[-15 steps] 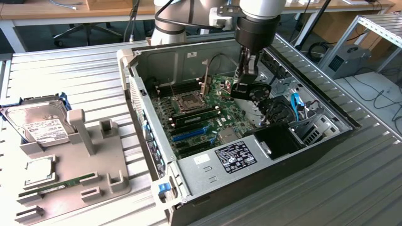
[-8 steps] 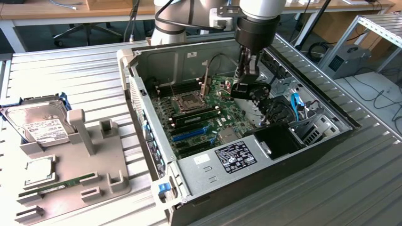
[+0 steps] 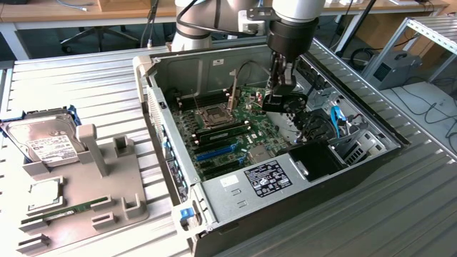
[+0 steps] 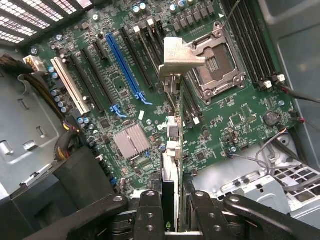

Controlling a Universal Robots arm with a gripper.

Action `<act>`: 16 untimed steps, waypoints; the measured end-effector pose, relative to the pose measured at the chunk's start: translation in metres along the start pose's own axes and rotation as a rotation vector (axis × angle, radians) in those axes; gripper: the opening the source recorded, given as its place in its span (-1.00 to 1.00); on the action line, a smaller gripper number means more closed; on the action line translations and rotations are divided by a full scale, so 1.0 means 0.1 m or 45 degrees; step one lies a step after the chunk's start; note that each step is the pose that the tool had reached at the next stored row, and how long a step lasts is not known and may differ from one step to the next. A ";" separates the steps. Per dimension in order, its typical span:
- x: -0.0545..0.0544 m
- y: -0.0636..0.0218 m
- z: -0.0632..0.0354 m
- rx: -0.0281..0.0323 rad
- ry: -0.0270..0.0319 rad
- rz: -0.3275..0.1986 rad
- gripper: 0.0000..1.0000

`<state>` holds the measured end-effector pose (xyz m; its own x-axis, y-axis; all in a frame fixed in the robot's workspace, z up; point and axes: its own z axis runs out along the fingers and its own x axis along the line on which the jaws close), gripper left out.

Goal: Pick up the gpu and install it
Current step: 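Insert the gpu into the slot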

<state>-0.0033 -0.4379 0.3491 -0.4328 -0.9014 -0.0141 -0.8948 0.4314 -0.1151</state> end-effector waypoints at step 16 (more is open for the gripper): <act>0.00 0.001 0.003 -0.0010 -0.0099 -0.090 -0.47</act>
<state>-0.0034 -0.4379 0.3488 -0.3674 -0.9300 -0.0136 -0.9233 0.3664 -0.1153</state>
